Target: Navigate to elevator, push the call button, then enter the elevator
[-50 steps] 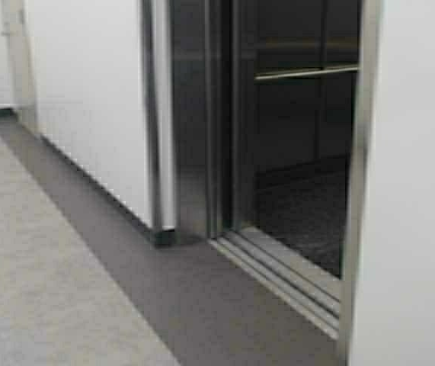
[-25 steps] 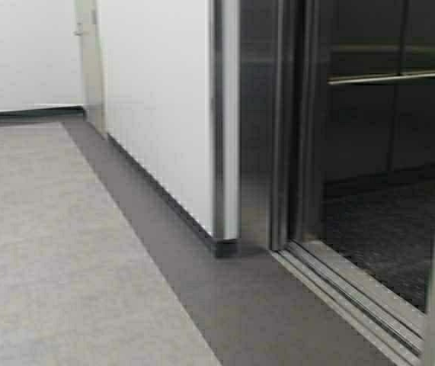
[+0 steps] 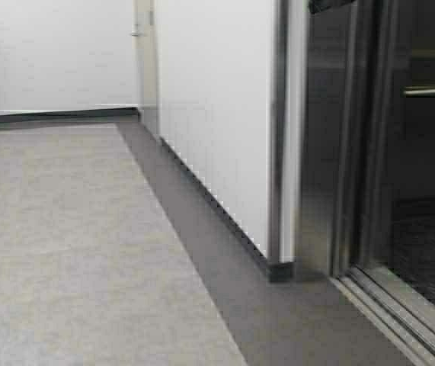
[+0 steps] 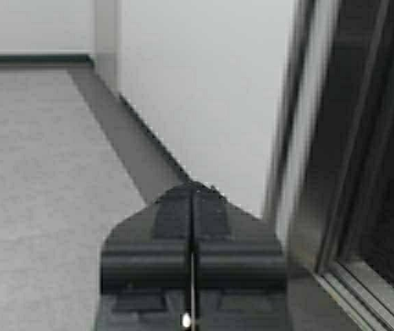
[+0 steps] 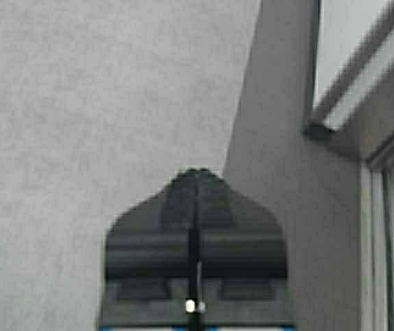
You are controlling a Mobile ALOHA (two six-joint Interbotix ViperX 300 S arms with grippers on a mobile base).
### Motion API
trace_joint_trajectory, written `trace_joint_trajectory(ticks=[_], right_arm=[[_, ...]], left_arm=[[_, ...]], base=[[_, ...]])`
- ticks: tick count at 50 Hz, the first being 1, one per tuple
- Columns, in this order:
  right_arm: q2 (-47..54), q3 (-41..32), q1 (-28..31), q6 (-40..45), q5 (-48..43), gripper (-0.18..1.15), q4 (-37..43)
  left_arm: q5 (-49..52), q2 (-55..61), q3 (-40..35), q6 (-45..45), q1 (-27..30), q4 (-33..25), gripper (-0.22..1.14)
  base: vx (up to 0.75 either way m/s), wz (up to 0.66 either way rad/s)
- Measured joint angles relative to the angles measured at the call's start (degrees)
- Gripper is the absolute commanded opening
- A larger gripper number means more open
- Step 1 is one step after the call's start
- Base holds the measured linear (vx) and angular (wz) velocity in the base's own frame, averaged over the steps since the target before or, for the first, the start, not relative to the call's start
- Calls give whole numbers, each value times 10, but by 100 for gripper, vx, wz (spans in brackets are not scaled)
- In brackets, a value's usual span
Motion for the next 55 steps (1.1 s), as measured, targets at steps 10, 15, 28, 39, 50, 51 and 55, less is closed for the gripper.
trace_joint_trajectory(ticks=[10, 15, 28, 39, 50, 51, 55], right_arm=[[1, 0, 0, 0, -1, 6, 0], [1, 0, 0, -1, -2, 6, 0], [2, 3, 2, -1, -4, 6, 0], [2, 14, 0, 0, -4, 6, 0], [-2, 35, -44, 11, 18, 6, 11], [-3, 37, -49, 10, 18, 6, 12], [-5, 44, -60, 11, 25, 6, 15]], left_arm=[[-4, 6, -1, 3, -1, 0, 3], [-6, 16, -2, 7, -1, 0, 3], [-26, 35, -10, 4, 0, 0, 3], [-32, 33, -11, 2, 0, 1, 3], [-33, 32, -11, 2, -1, 2, 3], [-33, 32, -11, 2, -1, 3, 3], [-32, 32, -11, 2, -1, 3, 3]], base=[[48, 28], [50, 30], [53, 16], [55, -3], [57, -16], [57, -21], [57, -21]])
